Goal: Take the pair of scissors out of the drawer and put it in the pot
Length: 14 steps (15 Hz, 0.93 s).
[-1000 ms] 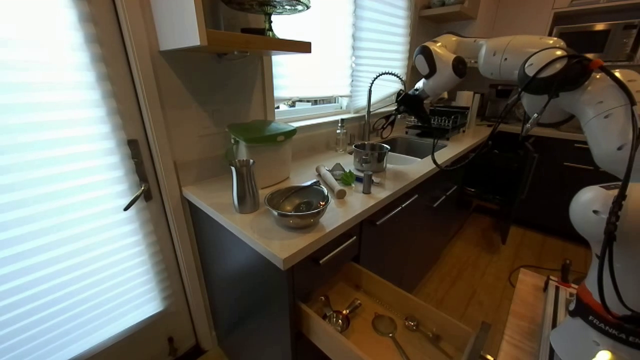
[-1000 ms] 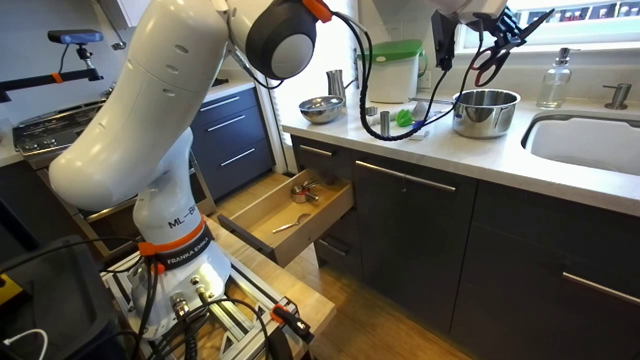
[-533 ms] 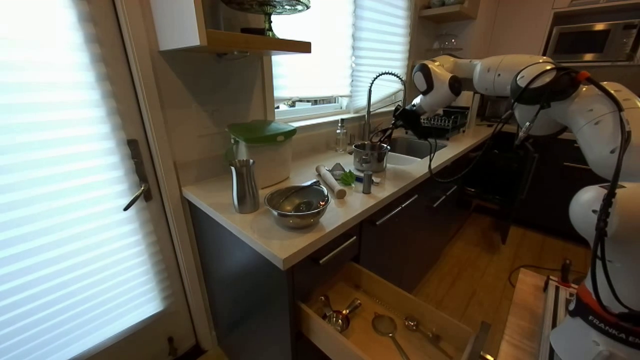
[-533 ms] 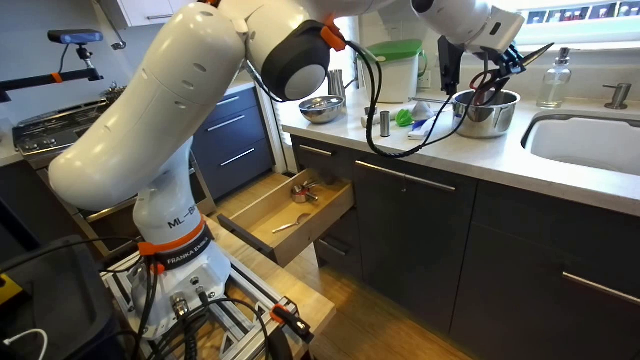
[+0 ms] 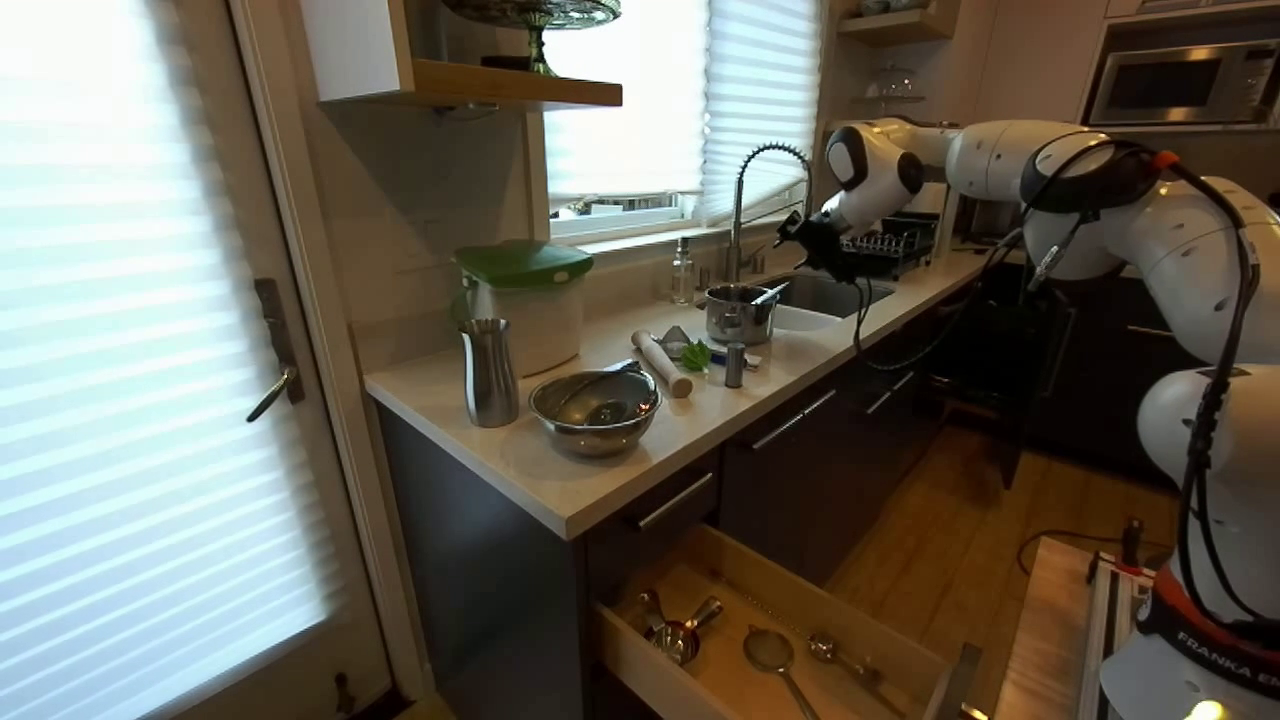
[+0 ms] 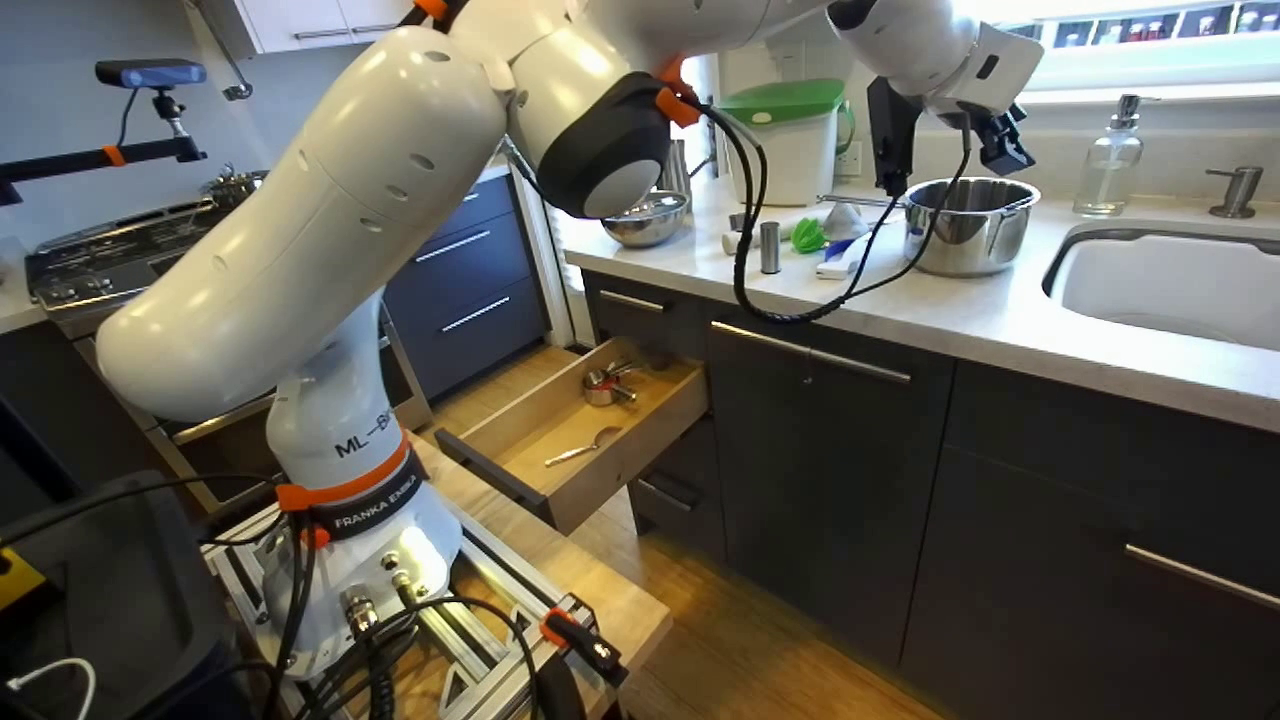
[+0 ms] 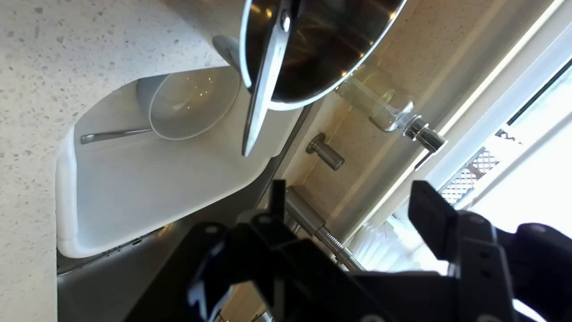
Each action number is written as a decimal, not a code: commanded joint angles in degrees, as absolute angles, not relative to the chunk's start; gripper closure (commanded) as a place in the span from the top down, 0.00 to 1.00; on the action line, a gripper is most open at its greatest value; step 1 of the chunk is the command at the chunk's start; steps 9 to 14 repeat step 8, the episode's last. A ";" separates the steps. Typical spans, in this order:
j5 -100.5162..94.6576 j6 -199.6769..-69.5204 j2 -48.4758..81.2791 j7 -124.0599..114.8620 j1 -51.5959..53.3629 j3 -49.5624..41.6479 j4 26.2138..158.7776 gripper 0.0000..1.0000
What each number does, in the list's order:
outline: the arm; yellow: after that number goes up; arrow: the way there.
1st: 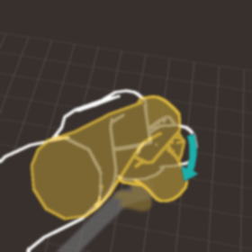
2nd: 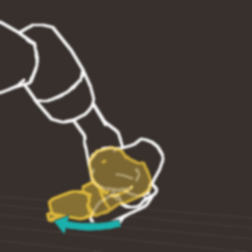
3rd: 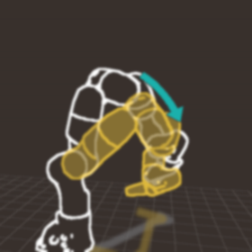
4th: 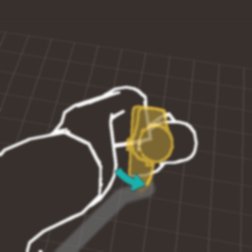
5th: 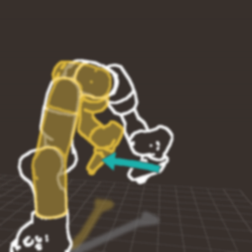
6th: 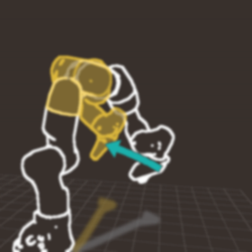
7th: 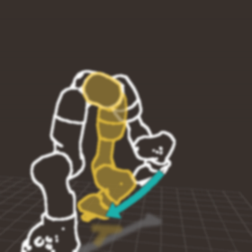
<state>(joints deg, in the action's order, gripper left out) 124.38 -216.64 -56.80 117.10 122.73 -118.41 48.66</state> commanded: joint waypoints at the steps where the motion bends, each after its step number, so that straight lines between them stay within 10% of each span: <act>1: 126.79 -220.26 -54.87 119.27 120.95 -113.80 47.94 1.00; 6: 121.58 -236.67 -52.23 120.14 117.43 -98.41 57.70 1.00; 14: 125.76 -234.01 -51.54 121.68 120.57 -104.32 52.02 1.00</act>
